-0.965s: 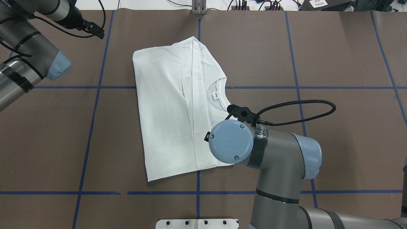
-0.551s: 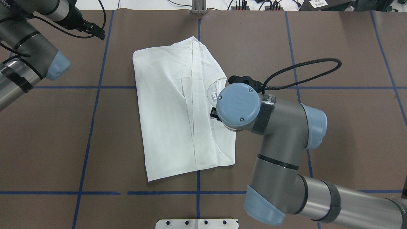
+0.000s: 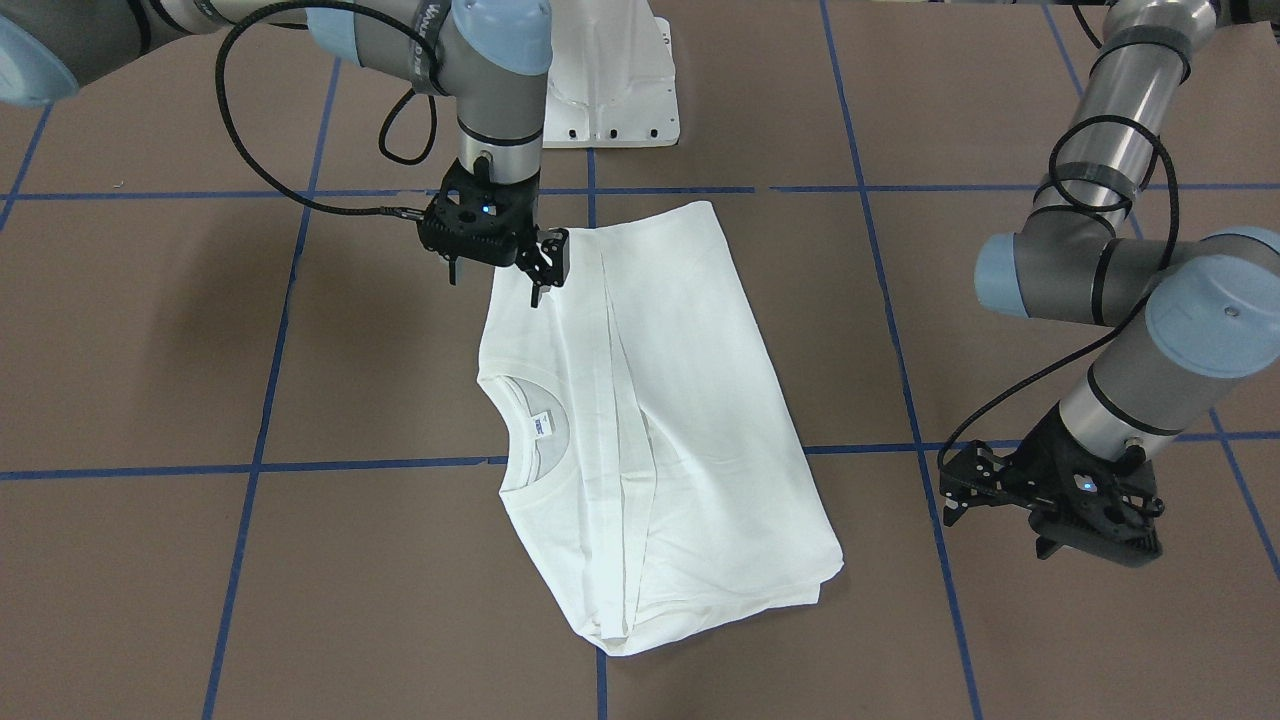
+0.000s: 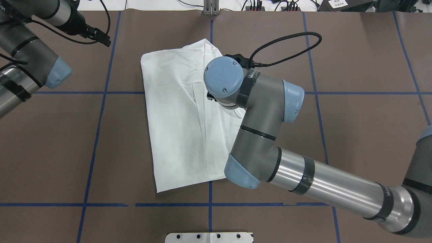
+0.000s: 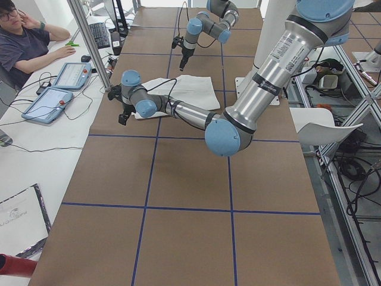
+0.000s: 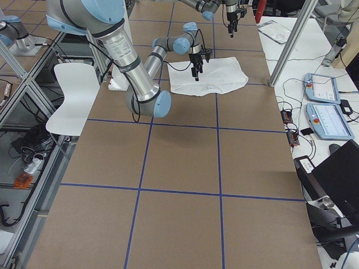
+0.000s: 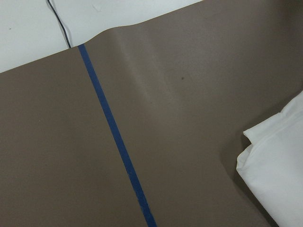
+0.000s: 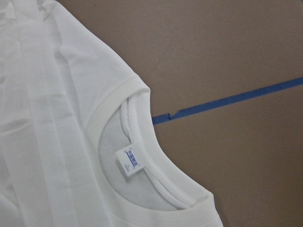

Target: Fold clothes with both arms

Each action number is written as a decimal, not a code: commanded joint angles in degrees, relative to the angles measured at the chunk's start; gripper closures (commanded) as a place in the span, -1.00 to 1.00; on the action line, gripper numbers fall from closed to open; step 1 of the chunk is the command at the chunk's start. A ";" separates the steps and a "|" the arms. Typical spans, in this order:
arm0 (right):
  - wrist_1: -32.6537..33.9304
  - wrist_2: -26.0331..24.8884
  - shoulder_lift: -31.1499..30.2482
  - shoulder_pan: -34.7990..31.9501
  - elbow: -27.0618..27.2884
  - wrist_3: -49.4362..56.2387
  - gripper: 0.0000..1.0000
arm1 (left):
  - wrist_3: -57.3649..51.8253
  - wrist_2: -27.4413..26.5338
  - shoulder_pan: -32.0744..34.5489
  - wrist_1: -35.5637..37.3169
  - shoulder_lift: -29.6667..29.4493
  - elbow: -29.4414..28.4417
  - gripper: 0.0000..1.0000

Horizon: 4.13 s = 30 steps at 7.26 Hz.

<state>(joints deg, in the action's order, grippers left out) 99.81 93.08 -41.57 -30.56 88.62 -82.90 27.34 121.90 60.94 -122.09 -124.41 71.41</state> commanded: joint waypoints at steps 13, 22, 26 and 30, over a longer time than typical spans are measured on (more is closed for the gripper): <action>-20.54 -9.39 19.85 2.16 -38.35 7.83 -1.00 | -9.33 5.46 3.66 0.18 2.77 -0.13 -1.00; -12.27 -9.23 21.00 1.65 -38.09 20.41 -1.00 | -8.62 5.37 3.57 -0.34 2.86 -0.04 -1.00; -12.01 -8.79 20.30 3.05 -38.09 20.58 -1.00 | -8.62 5.37 3.48 -0.34 2.77 -0.04 -1.00; -6.31 -7.57 20.12 2.88 -37.13 24.95 -1.00 | -8.53 5.28 3.39 -0.43 2.77 -0.13 -1.00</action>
<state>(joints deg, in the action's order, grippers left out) 91.44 84.66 -21.39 -27.49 50.93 -60.28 18.80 127.18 64.40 -122.52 -121.64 71.34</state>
